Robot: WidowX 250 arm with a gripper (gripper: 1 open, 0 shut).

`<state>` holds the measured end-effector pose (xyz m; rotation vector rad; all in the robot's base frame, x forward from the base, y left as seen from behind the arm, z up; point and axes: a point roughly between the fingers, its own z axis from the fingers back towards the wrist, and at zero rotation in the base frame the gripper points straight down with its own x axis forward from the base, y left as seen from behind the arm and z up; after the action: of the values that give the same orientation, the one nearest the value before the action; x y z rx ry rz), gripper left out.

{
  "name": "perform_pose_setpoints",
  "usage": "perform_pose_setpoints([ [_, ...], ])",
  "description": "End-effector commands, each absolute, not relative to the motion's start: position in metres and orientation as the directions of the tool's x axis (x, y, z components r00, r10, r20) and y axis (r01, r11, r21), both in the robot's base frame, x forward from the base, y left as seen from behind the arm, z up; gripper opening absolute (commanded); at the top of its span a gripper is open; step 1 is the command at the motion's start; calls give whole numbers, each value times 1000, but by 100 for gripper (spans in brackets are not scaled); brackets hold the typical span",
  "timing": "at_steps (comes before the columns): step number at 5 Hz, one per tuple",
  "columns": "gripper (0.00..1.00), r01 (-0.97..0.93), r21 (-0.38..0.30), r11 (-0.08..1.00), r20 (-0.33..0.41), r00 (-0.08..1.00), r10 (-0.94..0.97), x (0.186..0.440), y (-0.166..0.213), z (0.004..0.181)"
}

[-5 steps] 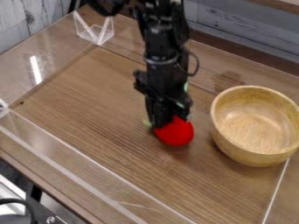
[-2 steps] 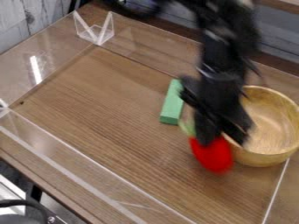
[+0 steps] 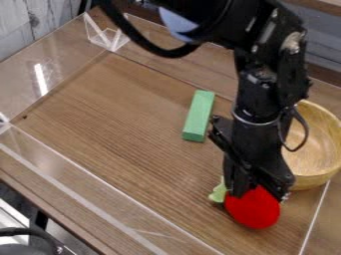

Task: Move the red object to the right side of the table

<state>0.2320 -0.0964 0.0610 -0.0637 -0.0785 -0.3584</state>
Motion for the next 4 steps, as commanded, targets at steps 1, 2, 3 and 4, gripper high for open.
perform_pose_setpoints([
  [1, 100, 337, -45, 940, 116, 937, -331, 236, -85, 69],
  [2, 100, 289, -45, 956, 115, 952, -283, 236, -78, 57],
  [3, 100, 245, -33, 969, 118, 964, -239, 236, -74, 50],
  [4, 100, 251, -29, 968, 117, 962, -246, 241, -74, 49],
])
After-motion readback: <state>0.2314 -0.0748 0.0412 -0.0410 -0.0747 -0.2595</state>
